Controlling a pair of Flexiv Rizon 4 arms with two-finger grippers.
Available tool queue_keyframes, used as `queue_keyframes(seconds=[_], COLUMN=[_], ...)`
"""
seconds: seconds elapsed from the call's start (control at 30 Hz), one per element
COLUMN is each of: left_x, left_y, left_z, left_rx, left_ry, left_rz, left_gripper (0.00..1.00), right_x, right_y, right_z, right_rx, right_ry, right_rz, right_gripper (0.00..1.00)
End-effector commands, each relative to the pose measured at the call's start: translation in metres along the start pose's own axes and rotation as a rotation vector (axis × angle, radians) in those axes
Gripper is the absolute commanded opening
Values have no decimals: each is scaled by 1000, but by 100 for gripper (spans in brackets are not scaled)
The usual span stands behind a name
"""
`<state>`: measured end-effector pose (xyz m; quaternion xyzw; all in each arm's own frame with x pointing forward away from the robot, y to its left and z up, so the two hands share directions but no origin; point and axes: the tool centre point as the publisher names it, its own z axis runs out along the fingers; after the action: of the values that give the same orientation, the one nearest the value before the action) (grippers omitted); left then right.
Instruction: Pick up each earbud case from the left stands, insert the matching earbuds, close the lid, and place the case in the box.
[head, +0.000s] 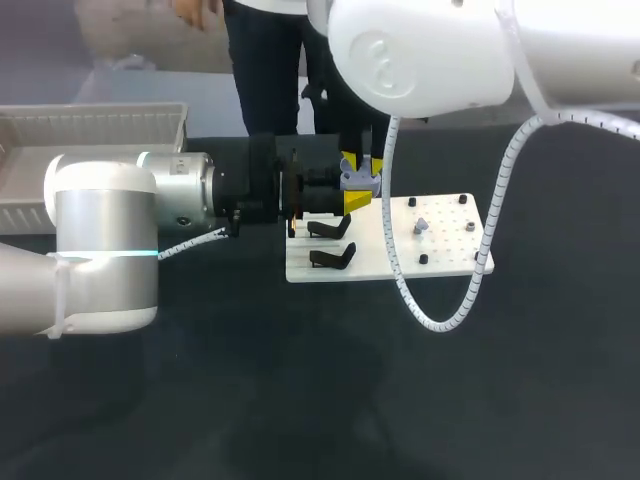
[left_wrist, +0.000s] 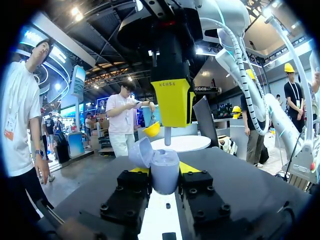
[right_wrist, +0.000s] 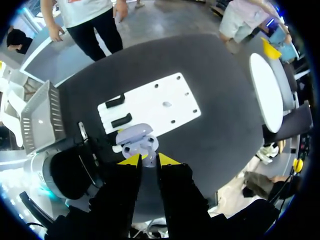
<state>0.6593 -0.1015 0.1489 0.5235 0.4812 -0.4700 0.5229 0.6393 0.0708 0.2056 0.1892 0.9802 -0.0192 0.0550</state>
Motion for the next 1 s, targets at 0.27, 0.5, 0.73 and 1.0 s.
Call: queue_keyframes(seconds=[0.27, 0.5, 0.73, 1.0], left_x=[1, 1, 1, 1], left_y=[-1, -1, -1, -1], left_z=[0, 0, 0, 0], left_rx=[-6, -6, -6, -6], left_ry=[-4, -4, -4, -4], left_rz=[4, 4, 4, 4], left_gripper=[0, 0, 0, 0], right_x=[-4, -7, -8, -8], right_y=[2, 0, 1, 2], right_z=[3, 6, 6, 9], right_rx=[7, 9, 1, 2], right_ry=[0, 1, 2, 9], right_rz=[8, 11, 13, 12], right_gripper=[0, 0, 0, 0])
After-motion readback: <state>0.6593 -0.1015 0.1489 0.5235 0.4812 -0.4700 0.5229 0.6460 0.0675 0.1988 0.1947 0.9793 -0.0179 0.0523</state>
